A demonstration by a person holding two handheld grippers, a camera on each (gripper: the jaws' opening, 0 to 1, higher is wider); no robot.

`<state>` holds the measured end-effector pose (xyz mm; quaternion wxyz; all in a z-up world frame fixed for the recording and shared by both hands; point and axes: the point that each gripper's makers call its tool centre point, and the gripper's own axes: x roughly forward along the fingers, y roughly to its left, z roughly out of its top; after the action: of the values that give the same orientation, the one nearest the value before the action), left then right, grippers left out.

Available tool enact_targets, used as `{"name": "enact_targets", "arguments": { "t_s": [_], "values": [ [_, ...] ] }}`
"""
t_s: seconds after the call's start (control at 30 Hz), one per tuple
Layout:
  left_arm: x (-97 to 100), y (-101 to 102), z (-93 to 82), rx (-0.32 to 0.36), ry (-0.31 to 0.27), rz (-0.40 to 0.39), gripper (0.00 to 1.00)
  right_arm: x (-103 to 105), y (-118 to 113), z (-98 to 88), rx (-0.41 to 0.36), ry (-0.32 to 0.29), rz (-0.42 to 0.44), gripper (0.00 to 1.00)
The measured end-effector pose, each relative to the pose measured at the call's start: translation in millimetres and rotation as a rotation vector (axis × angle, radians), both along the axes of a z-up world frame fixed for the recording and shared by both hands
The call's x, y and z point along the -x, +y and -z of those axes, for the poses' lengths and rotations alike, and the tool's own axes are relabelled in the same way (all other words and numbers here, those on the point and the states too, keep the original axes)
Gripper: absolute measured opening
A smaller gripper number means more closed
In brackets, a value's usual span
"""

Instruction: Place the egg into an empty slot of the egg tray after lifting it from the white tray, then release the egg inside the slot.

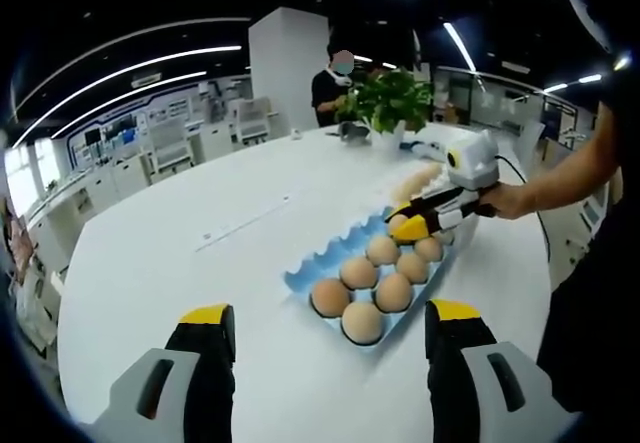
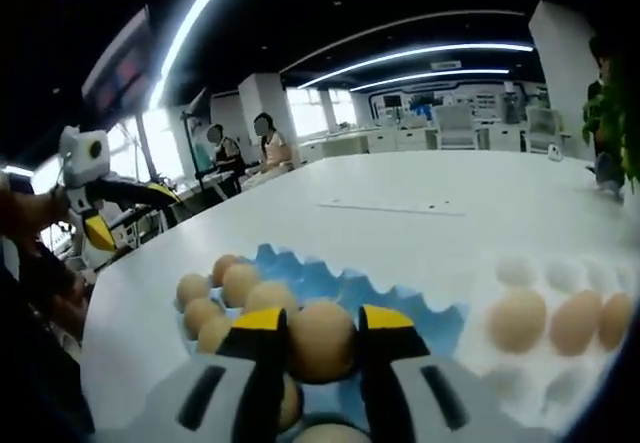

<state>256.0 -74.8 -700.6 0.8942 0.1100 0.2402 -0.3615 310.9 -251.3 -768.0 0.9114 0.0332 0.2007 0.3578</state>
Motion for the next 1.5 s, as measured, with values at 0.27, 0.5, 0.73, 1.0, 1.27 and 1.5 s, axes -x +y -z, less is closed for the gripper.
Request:
{"name": "enact_targets", "arguments": {
  "t_s": [0.27, 0.5, 0.73, 1.0, 1.27, 1.5],
  "values": [
    [-0.1, 0.9, -0.6, -0.001, -0.001, 0.0, 0.79, 0.8, 1.6, -1.8, -0.027, 0.002, -0.01, 0.27],
    [-0.5, 0.2, -2.0, 0.002, -0.006, 0.003, 0.78, 1.4, 0.8, -2.3, -0.012, -0.01, -0.012, 0.33],
    [-0.8, 1.1, -1.7, 0.003, -0.006, -0.003, 0.78, 2.7, -9.4, -4.2, -0.009, -0.012, 0.008, 0.35],
    [0.3, 0.2, 0.3, -0.006, -0.005, 0.002, 0.78, 8.5, -29.8, -7.6, 0.005, -0.03, 0.048, 0.35],
    [1.8, -4.0, -0.6, -0.003, -0.005, 0.009, 0.78, 8.2, -70.4, -15.6, 0.022, -0.063, 0.141, 0.33],
    [1.8, -6.3, -0.4, -0.005, -0.007, 0.013, 0.78, 6.2, -145.8, -14.4, 0.065, -0.073, 0.34, 0.33]
  ]
}}
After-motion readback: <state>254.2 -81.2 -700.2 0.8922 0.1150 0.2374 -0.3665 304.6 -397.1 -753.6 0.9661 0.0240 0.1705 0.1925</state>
